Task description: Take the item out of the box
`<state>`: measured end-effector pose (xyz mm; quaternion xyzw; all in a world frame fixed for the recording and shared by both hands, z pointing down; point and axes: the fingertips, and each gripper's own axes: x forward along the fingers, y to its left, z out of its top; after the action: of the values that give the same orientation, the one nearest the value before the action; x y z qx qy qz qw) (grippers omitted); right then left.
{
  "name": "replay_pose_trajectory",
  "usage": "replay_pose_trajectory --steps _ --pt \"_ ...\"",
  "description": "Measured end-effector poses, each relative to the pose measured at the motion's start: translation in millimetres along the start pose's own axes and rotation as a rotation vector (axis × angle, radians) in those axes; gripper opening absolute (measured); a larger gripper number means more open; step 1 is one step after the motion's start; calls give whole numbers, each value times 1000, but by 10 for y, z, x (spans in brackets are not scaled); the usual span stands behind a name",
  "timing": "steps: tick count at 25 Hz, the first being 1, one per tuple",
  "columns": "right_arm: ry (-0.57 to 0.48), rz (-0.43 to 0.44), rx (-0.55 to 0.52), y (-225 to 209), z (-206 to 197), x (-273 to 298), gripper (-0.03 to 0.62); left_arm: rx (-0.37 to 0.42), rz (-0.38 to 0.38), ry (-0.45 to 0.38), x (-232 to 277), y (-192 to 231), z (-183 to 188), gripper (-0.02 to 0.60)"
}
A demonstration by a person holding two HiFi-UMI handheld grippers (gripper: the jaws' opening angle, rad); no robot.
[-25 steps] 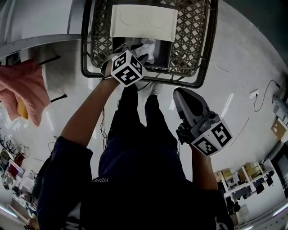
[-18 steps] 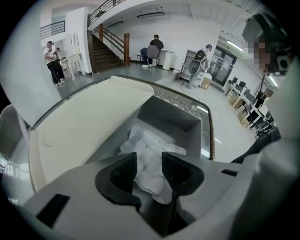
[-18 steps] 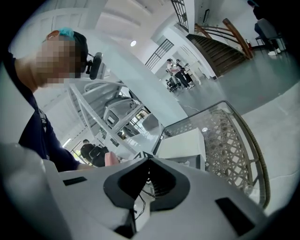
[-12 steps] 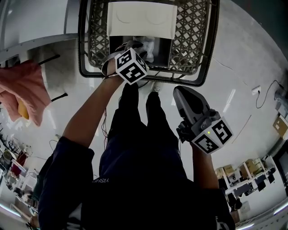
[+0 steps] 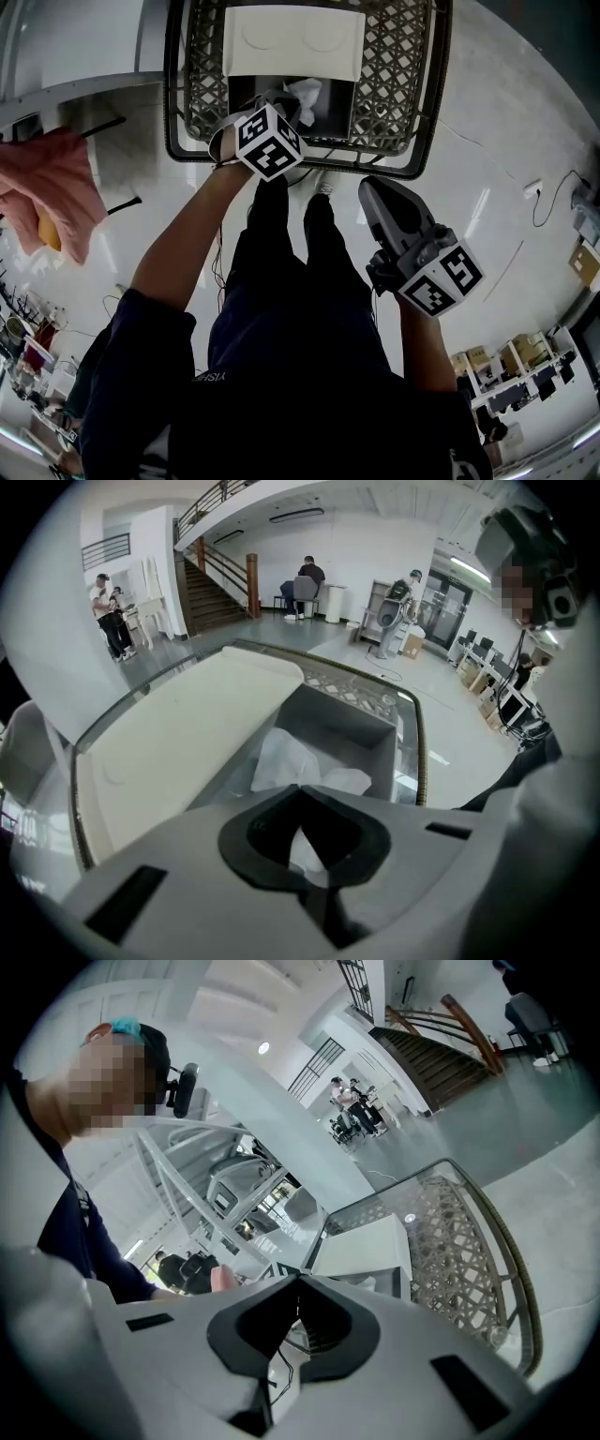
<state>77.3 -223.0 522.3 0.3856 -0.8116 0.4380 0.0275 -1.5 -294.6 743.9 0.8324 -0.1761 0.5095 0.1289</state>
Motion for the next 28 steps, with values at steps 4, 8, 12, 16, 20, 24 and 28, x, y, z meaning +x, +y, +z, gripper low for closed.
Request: replay_pose_trajectory --steps 4,8,12,16,20,24,28 --pt "-25 11 -9 89 99 -27 25 -2 18 -73 -309 15 229 6" --pt "-50 26 -47 187 244 -58 25 -16 63 -171 -743 103 556 6" --pt "-81 46 -89 349 422 -126 25 -36 118 -275 -1271 207 887 6" --pt "-123 71 -121 516 635 -201 25 -47 161 -372 -1778 257 1161 6" --pt "-178 94 -180 754 906 -279 25 -53 202 -455 -2260 233 1341 6" --pt "-225 130 -252 1052 1179 -303 25 -48 224 -526 -2693 189 1470 6" --pt "-263 162 -299 1315 1363 -358 25 -23 263 -582 -3117 125 1604 6"
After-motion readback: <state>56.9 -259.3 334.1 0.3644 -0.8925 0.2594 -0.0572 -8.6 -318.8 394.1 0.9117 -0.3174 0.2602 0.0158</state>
